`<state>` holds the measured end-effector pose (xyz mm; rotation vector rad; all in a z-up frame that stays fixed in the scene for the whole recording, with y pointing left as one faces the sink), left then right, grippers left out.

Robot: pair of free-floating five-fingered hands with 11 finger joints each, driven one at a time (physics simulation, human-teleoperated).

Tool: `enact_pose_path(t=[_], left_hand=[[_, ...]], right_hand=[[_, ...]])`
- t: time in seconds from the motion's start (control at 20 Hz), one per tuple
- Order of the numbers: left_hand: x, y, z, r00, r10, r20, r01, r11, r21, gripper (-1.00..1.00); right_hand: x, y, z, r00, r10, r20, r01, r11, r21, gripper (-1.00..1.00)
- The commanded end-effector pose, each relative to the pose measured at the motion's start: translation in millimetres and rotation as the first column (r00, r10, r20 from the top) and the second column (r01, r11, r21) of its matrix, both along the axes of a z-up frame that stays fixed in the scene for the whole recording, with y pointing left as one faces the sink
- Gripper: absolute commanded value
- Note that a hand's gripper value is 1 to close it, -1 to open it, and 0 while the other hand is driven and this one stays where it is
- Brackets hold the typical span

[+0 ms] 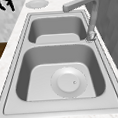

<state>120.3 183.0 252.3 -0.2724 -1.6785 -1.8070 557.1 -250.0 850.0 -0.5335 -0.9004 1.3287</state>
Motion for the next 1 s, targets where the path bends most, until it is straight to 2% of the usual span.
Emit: enact_pose_path(t=[0.0, 0.25, 0.45, 0.55, 0.75, 0.95], left_hand=[[0.0, 0.0, 0.0, 1.0, 0.0, 0.0, 0.0, 1.0, 0.0, 0.0], [0.0, 0.0, 0.0, 1.0, 0.0, 0.0, 0.0, 1.0, 0.0, 0.0], [0.0, 0.0, 0.0, 1.0, 0.0, 0.0, 0.0, 1.0, 0.0, 0.0], [0.0, 0.0, 0.0, 1.0, 0.0, 0.0, 0.0, 1.0, 0.0, 0.0], [0.0, 0.0, 0.0, 1.0, 0.0, 0.0, 0.0, 1.0, 0.0, 0.0], [0.0, 0.0, 0.0, 1.0, 0.0, 0.0, 0.0, 1.0, 0.0, 0.0]], right_hand=[[18.3, -4.5, -10.6, 0.999, -0.006, 0.044, 0.006, 1.0, 0.0, 1.0], [31.8, -11.5, -33.7, 0.989, -0.035, 0.143, 0.036, 0.999, -0.005, 1.0], [33.9, -19.7, -66.0, 0.978, -0.063, 0.199, 0.064, 0.998, 0.001, 1.0], [41.5, -19.6, -75.6, 0.976, -0.077, 0.203, 0.078, 0.997, 0.003, 1.0], [62.9, -25.3, -72.3, 0.972, -0.089, 0.219, 0.084, 0.996, 0.033, 1.0], [87.2, -26.4, -73.7, 0.971, -0.089, 0.221, 0.083, 0.996, 0.036, 1.0]])
